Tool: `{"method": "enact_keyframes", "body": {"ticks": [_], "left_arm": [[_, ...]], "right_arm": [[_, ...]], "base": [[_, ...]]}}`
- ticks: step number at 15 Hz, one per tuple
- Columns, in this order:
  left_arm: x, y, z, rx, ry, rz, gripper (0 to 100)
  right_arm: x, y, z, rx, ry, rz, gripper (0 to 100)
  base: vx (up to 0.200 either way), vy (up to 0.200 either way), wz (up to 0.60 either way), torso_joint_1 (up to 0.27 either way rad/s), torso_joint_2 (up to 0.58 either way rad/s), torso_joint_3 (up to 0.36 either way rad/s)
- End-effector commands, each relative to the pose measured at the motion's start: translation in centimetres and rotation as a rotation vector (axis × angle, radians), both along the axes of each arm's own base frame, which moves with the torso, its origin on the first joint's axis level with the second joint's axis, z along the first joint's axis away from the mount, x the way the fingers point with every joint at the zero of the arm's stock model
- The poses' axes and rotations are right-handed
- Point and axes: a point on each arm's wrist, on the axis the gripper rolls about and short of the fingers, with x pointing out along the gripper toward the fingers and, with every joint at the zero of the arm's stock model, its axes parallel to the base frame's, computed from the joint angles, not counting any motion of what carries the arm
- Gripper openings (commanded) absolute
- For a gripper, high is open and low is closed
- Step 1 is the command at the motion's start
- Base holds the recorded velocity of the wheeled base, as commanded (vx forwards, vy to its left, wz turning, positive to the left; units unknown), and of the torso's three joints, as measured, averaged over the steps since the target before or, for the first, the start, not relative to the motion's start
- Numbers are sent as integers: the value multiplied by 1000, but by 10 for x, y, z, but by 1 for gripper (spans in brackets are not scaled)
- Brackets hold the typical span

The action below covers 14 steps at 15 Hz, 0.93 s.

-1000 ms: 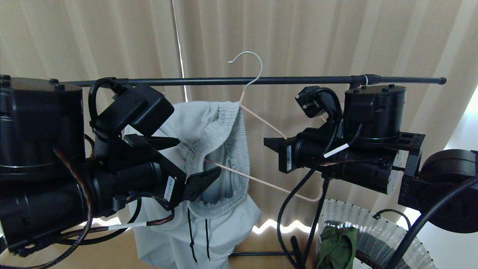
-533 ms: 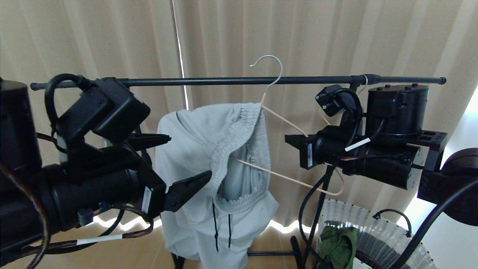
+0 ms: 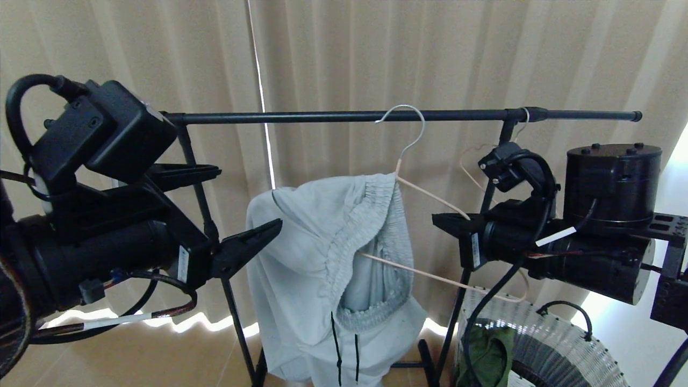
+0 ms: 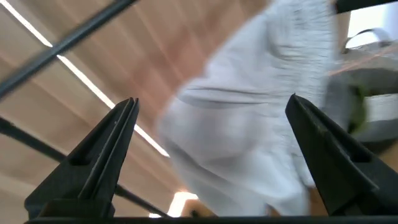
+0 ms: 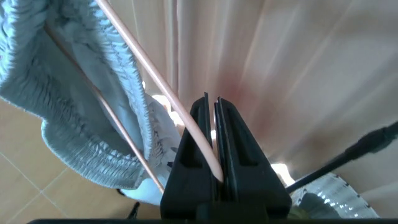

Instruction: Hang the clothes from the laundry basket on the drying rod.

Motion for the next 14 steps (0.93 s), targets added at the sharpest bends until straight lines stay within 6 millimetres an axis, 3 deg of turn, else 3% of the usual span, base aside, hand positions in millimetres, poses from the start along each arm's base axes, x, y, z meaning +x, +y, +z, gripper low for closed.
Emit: {"method": "enact_keyframes", "body": {"ticks": [1,3,5,9,14], "left_arm": [[9,-3,-4,27,-2,13,100],[31,-3,-11,106,-35,29,100],[46,-6,-14,112,-44,-66,100],[60,-16,-15,143,-65,-190,100],[68,-22,-20,185,-77,-211,100]], "right_arm": [[-6,-4,2,4,-7,-1,0],[-5,-5,0,2,-1,-3,0],[-4,-4,0,-16,-11,17,0],[-2,-1,0,-21,-47,94,0],[7,10,-6,-5,-96,147,0]], "base": [[0,0,0,0,0,0],[0,0,0,0,0,0],[0,0,0,0,0,0],[0,0,0,0,0,0],[0,0,0,0,0,0]]}}
